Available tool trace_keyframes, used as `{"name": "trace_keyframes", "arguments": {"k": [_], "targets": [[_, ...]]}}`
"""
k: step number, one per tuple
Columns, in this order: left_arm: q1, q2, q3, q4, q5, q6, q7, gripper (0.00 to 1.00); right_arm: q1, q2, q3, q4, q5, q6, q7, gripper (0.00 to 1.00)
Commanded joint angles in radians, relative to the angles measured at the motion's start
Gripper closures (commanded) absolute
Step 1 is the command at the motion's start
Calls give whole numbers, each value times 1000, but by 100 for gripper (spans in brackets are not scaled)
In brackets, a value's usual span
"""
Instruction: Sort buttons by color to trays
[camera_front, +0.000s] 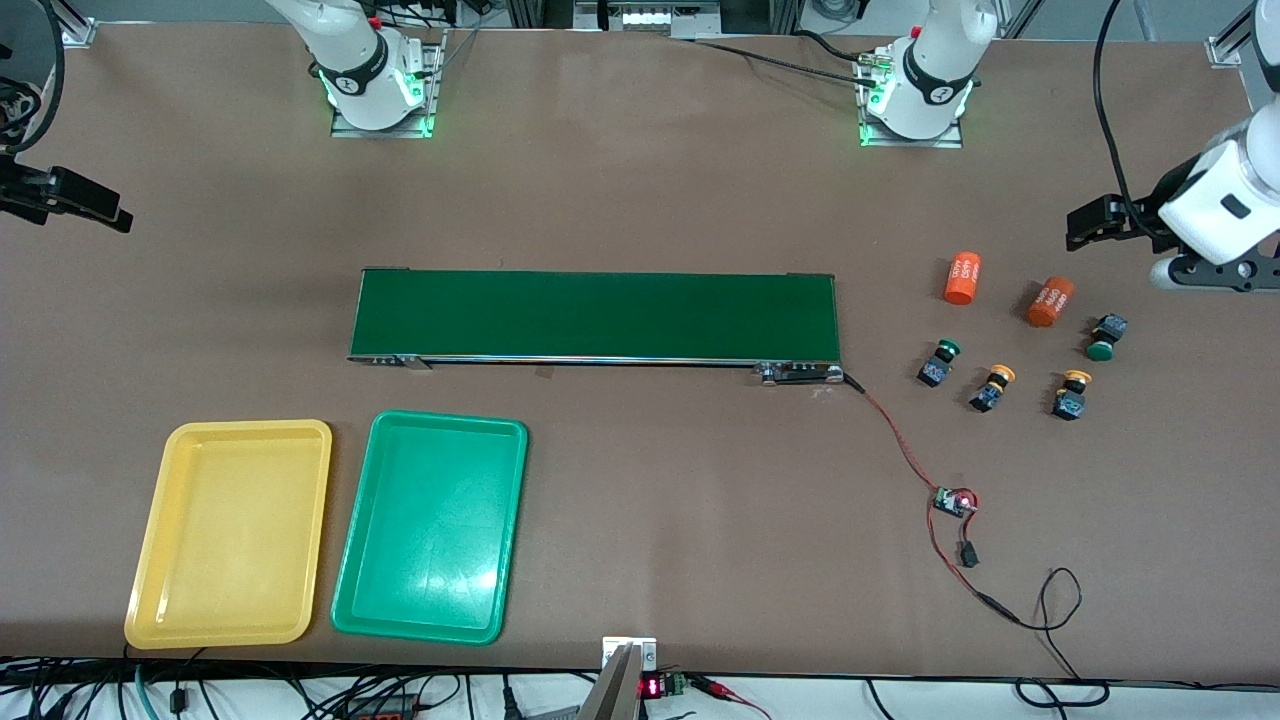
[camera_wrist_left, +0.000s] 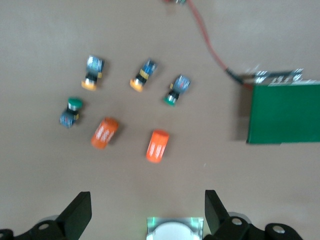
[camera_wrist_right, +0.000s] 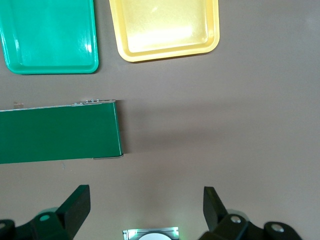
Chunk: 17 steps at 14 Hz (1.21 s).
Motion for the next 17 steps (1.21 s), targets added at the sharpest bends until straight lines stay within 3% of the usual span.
{"name": "trace_keyframes", "arguments": {"k": [1, 4, 7, 9, 12, 14, 17], "targets": [[28, 19, 1, -42, 4, 0, 92, 0, 4, 15, 1, 12, 6, -5, 13, 0], [114, -10, -5, -301, 11, 307, 252, 0, 7, 18, 1, 12, 8, -4, 15, 0], [194, -15, -5, -444, 54, 517, 414, 0, 13, 21, 1, 12, 9, 11, 15, 0], [250, -15, -5, -579, 125, 735, 439, 0, 11, 29, 1, 11, 12, 19, 15, 0], [341, -6, -6, -768, 131, 976, 443, 0, 13, 38, 1, 9, 12, 34, 15, 0], [384, 35, -6, -825, 131, 1104, 520, 0, 16, 60, 1, 11, 15, 54, 16, 0], [450, 163, -9, -828, 131, 1233, 620, 0, 19, 81, 1, 14, 12, 68, 15, 0]]}}
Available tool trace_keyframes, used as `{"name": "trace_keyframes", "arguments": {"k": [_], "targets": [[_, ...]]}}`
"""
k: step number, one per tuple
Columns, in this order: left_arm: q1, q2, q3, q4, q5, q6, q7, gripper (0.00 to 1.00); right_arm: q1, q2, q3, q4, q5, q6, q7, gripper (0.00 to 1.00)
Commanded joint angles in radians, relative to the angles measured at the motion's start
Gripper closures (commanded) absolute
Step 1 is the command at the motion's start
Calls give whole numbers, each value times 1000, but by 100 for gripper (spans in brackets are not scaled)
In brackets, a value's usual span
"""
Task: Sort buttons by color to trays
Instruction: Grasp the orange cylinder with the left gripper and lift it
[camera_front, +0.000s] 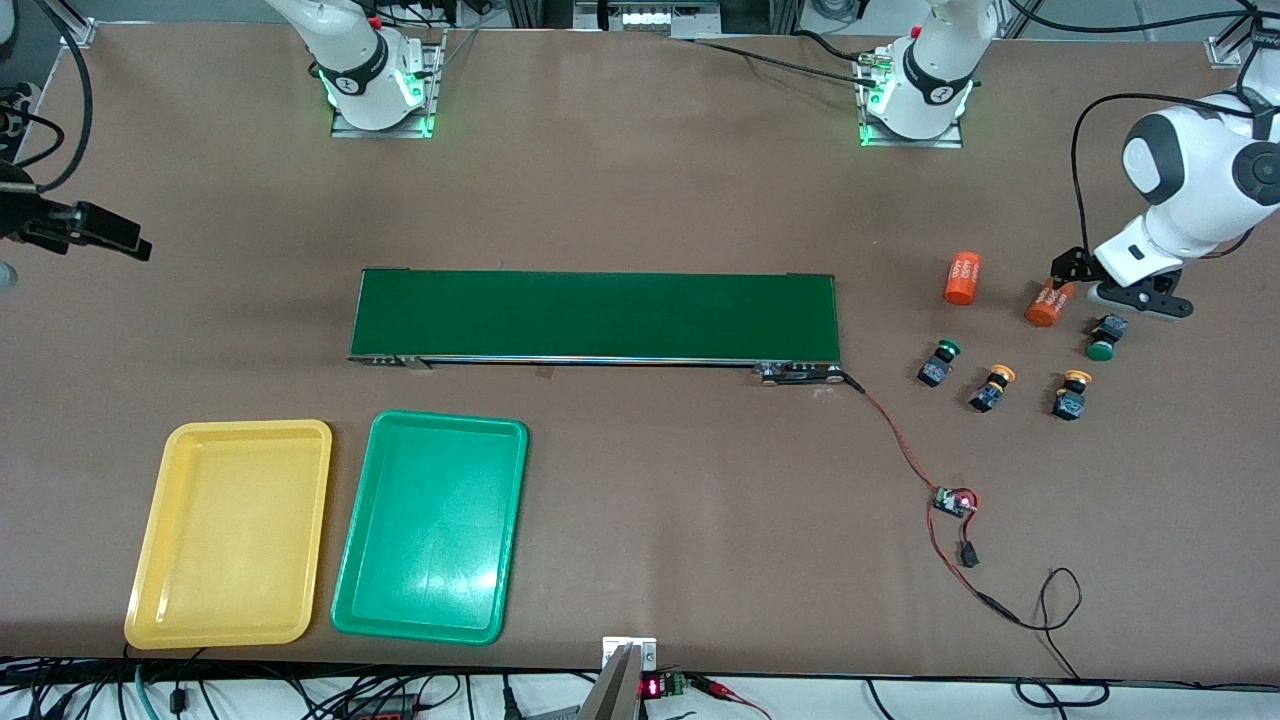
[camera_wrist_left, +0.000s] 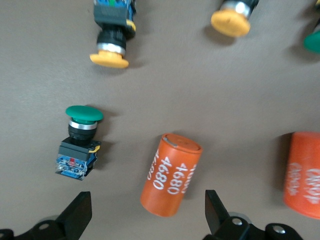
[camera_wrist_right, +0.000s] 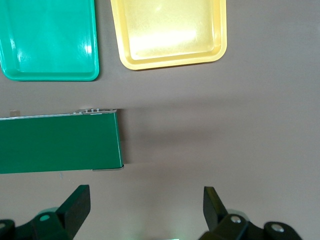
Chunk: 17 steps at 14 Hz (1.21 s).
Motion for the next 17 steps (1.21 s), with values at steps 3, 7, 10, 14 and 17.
{"name": "trace_keyframes", "arguments": {"k": [3, 7, 10, 14, 17], "targets": [[45, 115, -16, 11, 15, 75, 62, 0, 6, 13, -1, 14, 8, 3, 13, 0], [44, 141, -33, 14, 15, 78, 63, 11, 6, 13, -1, 14, 7, 3, 13, 0], [34, 153, -35, 25, 15, 76, 112, 68, 6, 13, -1, 14, 7, 1, 13, 0], [37, 138, -56, 27, 15, 66, 113, 89, 6, 13, -1, 14, 7, 3, 14, 0], [37, 66, -90, 60, 15, -20, 161, 89, 6, 13, -1, 14, 8, 1, 14, 0]]}}
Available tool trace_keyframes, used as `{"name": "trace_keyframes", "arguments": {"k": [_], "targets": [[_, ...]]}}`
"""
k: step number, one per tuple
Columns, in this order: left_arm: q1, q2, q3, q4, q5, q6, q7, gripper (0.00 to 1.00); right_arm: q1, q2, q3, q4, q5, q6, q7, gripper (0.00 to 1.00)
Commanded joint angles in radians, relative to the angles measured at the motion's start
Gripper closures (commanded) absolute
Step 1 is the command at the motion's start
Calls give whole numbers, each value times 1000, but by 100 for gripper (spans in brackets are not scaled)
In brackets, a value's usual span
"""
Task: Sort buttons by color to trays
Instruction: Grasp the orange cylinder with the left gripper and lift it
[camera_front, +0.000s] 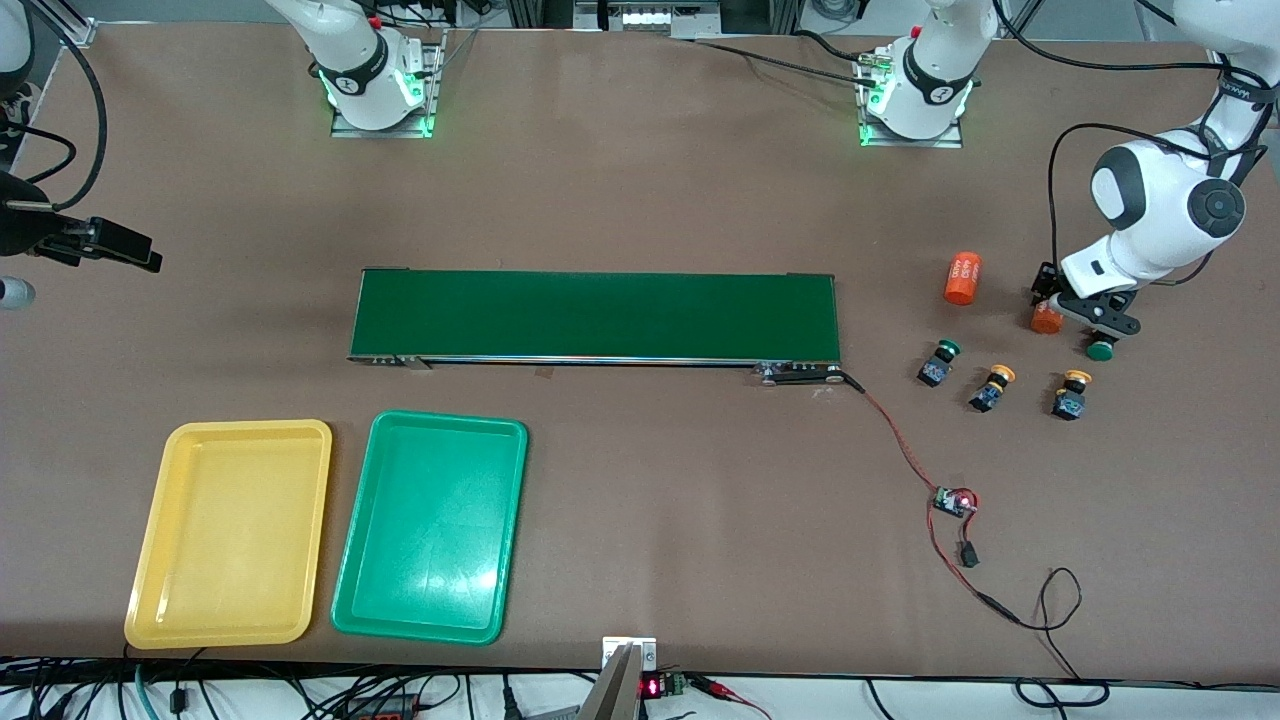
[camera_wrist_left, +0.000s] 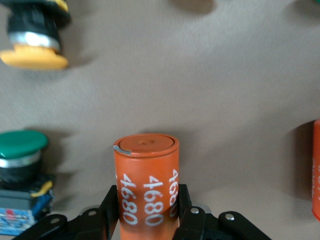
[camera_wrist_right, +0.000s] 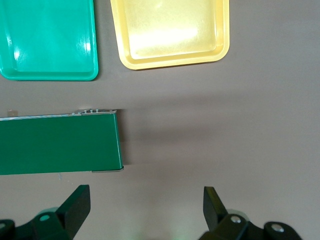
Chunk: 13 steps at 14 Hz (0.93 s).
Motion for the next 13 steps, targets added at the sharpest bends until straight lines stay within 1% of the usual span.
{"name": "trace_keyframes", "arguments": {"k": [1, 2, 5, 7, 9, 10, 12, 13], "targets": [[5, -79, -38, 65, 15, -133, 67, 89, 4, -2, -1, 12, 8, -4, 14, 0], [5, -84, -55, 122, 15, -206, 101, 89, 4, -2, -1, 12, 8, -4, 14, 0], [-2, -76, -69, 292, 15, -394, 265, 89, 4, -2, -1, 12, 7, -4, 14, 0], [-2, -70, -130, 392, 14, -556, 403, 89, 4, -2, -1, 12, 8, -2, 14, 0], [-5, -48, -211, 479, 14, -653, 480, 89, 4, -2, -1, 12, 7, -2, 14, 0], [-5, -48, -270, 505, 3, -696, 480, 89, 4, -2, -1, 12, 7, -2, 14, 0], [-5, -47, -392, 510, -3, -710, 480, 89, 2, -2, -1, 11, 7, -2, 14, 0], [-6, -27, -451, 509, -9, -712, 477, 89, 2, -2, -1, 11, 7, -2, 14, 0]]}}
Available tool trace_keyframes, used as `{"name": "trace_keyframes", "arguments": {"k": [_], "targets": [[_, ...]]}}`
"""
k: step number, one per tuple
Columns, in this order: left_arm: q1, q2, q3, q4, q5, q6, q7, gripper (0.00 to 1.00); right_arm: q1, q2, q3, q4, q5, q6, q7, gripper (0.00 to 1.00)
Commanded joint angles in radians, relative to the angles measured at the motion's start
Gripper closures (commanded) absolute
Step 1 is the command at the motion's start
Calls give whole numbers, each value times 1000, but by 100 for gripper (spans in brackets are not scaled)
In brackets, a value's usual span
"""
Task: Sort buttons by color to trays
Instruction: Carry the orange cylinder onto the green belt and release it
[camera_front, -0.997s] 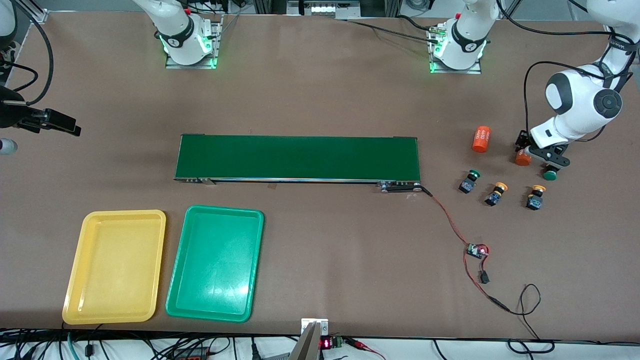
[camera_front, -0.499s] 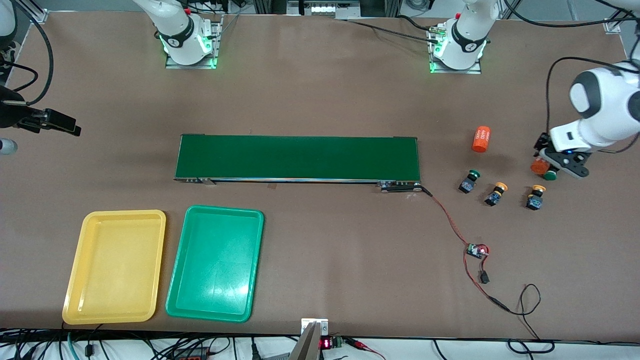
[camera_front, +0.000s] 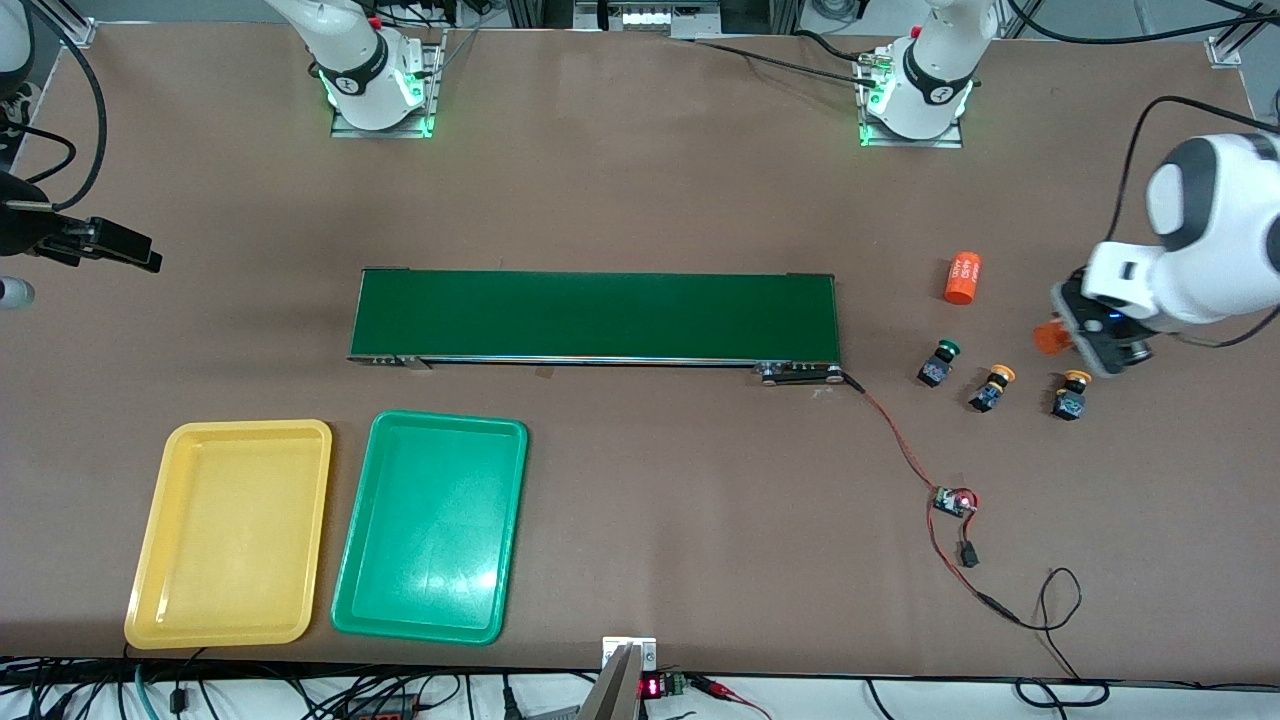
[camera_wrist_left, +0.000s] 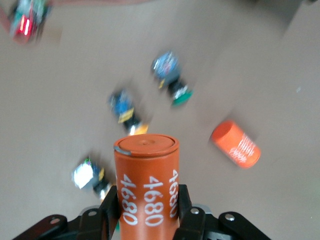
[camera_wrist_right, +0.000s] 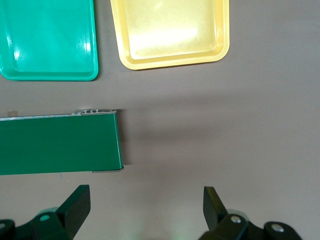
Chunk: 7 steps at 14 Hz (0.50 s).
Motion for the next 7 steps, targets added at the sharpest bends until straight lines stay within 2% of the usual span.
{"name": "trace_keyframes", "arguments": {"k": [1, 4, 7], "targets": [[9, 64, -153, 30, -20, -28, 28, 89, 2, -2, -1, 10, 7, -2, 14, 0], [-11, 133, -275, 27, -40, -21, 10, 91, 2, 0, -1, 10, 7, -1, 14, 0], [-108, 167, -280, 21, -37, 7, -57, 92, 2, 0, -1, 10, 7, -1, 14, 0]]}}
